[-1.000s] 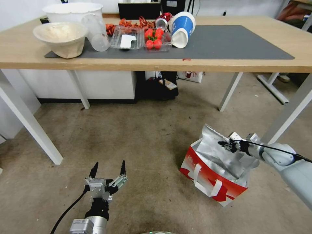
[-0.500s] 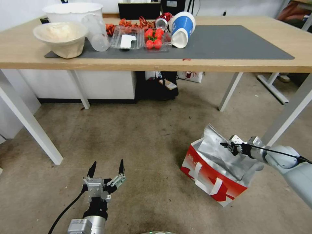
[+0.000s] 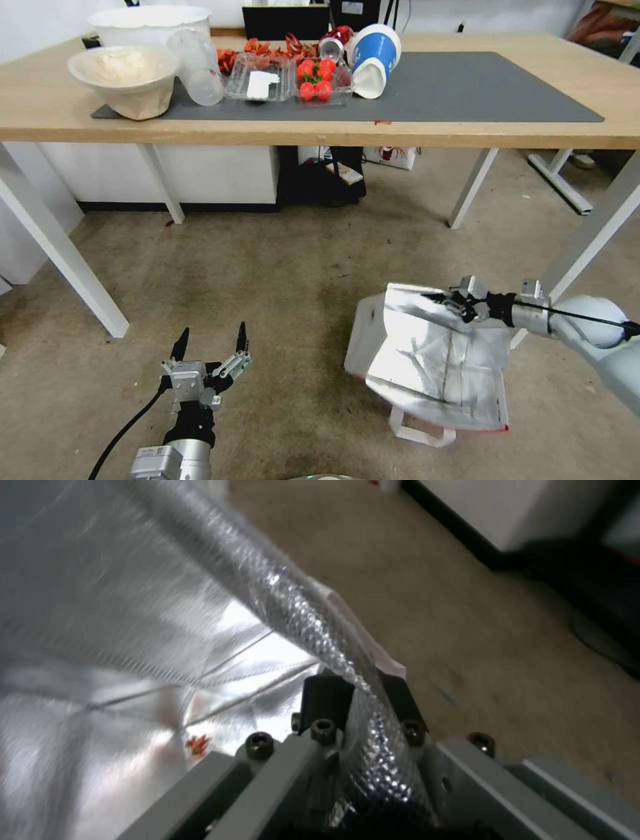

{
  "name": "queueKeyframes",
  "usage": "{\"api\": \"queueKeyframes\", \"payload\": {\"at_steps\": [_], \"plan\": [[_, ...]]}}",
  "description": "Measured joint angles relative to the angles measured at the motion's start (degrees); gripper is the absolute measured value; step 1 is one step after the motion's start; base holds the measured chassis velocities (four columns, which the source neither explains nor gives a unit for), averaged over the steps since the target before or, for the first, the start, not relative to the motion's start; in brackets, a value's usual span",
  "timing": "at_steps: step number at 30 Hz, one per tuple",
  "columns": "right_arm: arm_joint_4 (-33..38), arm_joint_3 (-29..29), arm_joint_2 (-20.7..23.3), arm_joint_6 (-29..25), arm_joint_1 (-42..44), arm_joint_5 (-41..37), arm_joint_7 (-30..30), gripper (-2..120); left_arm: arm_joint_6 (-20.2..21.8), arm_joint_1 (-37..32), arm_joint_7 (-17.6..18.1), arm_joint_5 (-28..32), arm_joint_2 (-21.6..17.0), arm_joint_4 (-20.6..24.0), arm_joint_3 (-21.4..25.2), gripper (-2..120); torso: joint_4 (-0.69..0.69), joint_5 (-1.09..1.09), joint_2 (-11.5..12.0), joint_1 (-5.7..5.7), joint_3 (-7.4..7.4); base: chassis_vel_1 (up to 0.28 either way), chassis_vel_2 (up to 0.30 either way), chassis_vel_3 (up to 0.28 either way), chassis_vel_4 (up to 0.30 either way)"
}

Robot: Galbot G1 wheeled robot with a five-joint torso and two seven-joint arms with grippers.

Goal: Pick up the food delivery bag from the floor and place it on the table.

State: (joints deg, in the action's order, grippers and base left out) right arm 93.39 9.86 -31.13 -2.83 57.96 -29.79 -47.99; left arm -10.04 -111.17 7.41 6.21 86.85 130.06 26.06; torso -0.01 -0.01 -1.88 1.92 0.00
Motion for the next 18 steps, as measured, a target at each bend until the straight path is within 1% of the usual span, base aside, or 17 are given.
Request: {"api": "queueKeyframes", "payload": {"at_steps": [2,4,5,8,9,12,13,14,16,17,18], "plan": [[1.3,0.0,0.4,-0.1,0.3,-0.3,0.0,0,-0.3,0.2,0.6,0.3,0.0,0.2,-0.1,100,0.0,0.0,0.0,0.0,0.0,0.0,0.0,0.0,0.0],[4.8,-0.5,1.7,0.1,0.8,-0.9,0.1,0,-0.5,0.5,1.6,0.7,-0.1,0.8,-0.2,100,0.02,0.0,0.0,0.0,0.0,0.0,0.0,0.0,0.0],[4.8,-0.5,1.7,0.1,0.8,-0.9,0.1,0,-0.5,0.5,1.6,0.7,-0.1,0.8,-0.2,100,0.02,0.0,0.0,0.0,0.0,0.0,0.0,0.0,0.0],[8.6,0.3,4.0,2.5,1.7,-3.3,-0.3,0,-0.5,0.4,2.1,0.8,0.0,1.4,-0.4,100,0.01,0.01,0.0,0.0,0.0,0.0,0.0,0.0,0.0],[8.6,0.3,4.0,2.5,1.7,-3.3,-0.3,0,-0.5,0.4,2.1,0.8,0.0,1.4,-0.4,100,0.01,0.01,0.0,0.0,0.0,0.0,0.0,0.0,0.0],[11.2,2.4,6.7,5.1,3.1,-7.3,-0.8,0,-0.3,0.3,2.1,0.7,0.0,1.6,-0.5,100,0.01,0.0,0.0,0.0,0.0,0.0,0.0,0.0,0.0],[11.2,2.4,6.7,5.1,3.1,-7.3,-0.8,0,-0.3,0.3,2.1,0.7,0.0,1.6,-0.5,100,0.01,0.0,0.0,0.0,0.0,0.0,0.0,0.0,0.0],[12.0,3.2,7.6,6.2,3.7,-8.9,-0.8,0,-0.3,0.3,2.1,0.7,0.0,1.6,-0.6,100,0.01,0.0,0.0,0.0,0.0,0.0,0.0,0.0,0.0],[13.9,5.1,10.0,8.2,5.0,-13.3,0.5,0,-0.3,0.4,2.0,0.6,0.1,1.6,-0.6,100,0.0,0.0,0.0,0.0,0.0,0.0,0.0,0.0,0.0],[13.9,5.1,10.0,8.2,5.0,-13.3,0.5,0,-0.3,0.4,2.0,0.6,0.1,1.6,-0.6,100,0.0,0.0,0.0,0.0,0.0,0.0,0.0,0.0,0.0],[14.7,6.0,11.0,9.0,5.5,-15.7,1.3,0,-0.3,0.6,1.9,0.6,0.2,1.6,-0.7,100,0.0,0.0,0.0,0.0,0.0,0.0,0.0,0.0,0.0]]}}
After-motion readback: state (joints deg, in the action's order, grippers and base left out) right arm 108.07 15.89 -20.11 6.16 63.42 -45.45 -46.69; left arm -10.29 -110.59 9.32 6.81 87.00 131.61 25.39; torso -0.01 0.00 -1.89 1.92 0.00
